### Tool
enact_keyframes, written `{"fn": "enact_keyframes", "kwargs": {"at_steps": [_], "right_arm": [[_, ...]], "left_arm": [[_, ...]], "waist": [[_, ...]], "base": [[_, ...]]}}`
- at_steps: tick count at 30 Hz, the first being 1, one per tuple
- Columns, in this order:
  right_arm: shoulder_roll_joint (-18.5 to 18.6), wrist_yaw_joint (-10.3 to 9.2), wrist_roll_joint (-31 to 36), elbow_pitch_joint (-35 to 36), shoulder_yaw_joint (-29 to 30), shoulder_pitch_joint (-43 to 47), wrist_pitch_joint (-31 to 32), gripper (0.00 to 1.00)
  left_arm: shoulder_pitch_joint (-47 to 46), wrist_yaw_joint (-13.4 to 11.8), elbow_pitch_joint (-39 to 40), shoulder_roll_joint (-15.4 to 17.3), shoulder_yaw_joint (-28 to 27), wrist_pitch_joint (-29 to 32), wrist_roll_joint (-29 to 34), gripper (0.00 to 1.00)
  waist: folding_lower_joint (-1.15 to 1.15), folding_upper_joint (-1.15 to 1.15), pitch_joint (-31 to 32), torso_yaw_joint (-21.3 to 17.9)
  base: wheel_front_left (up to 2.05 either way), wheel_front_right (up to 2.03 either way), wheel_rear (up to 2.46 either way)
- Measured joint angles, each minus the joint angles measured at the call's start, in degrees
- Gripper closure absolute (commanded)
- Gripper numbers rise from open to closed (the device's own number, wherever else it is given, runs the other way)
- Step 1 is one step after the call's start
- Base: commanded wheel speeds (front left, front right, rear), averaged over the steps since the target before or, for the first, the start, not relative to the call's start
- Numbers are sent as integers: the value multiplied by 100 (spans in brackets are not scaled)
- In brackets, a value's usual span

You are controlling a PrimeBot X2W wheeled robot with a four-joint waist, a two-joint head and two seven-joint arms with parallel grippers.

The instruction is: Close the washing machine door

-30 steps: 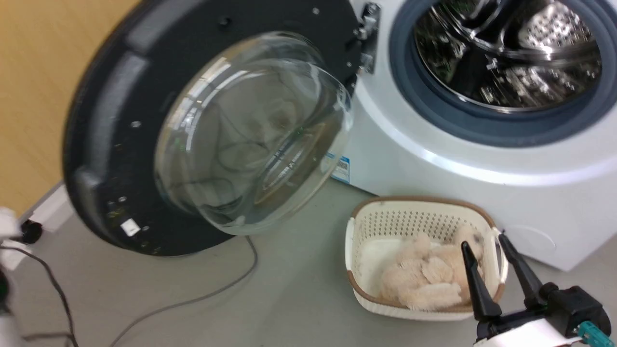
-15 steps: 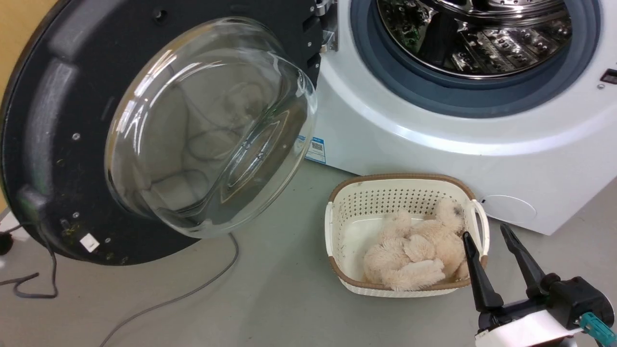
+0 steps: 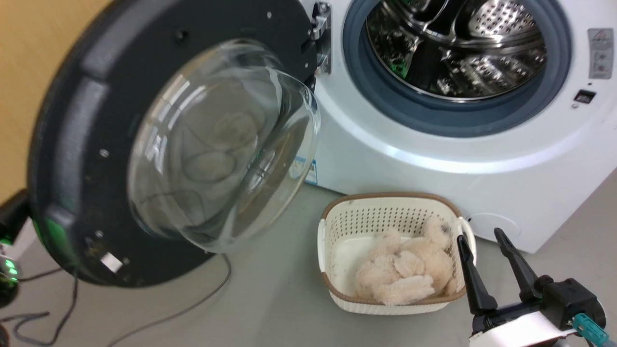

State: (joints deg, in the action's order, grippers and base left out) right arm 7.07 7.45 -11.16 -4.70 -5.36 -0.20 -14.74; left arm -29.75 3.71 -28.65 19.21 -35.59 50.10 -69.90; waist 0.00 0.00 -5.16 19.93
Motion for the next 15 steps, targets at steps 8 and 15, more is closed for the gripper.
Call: {"fn": "enact_keyframes", "kwargs": {"at_steps": [8,15], "right_arm": [[-86,0,-1,-36,130,109,0,0],[-153,0,1,-33,182,127,0,0]], "left_arm": [[710,-211,1017,-577,297,804,-238,100],[1294,-466,1968,-1139,590,1348,-456,100]], "waist": [[0,0,318,-154],[0,0,461,-457]], "base": [[0,0,0],[0,0,0]]}}
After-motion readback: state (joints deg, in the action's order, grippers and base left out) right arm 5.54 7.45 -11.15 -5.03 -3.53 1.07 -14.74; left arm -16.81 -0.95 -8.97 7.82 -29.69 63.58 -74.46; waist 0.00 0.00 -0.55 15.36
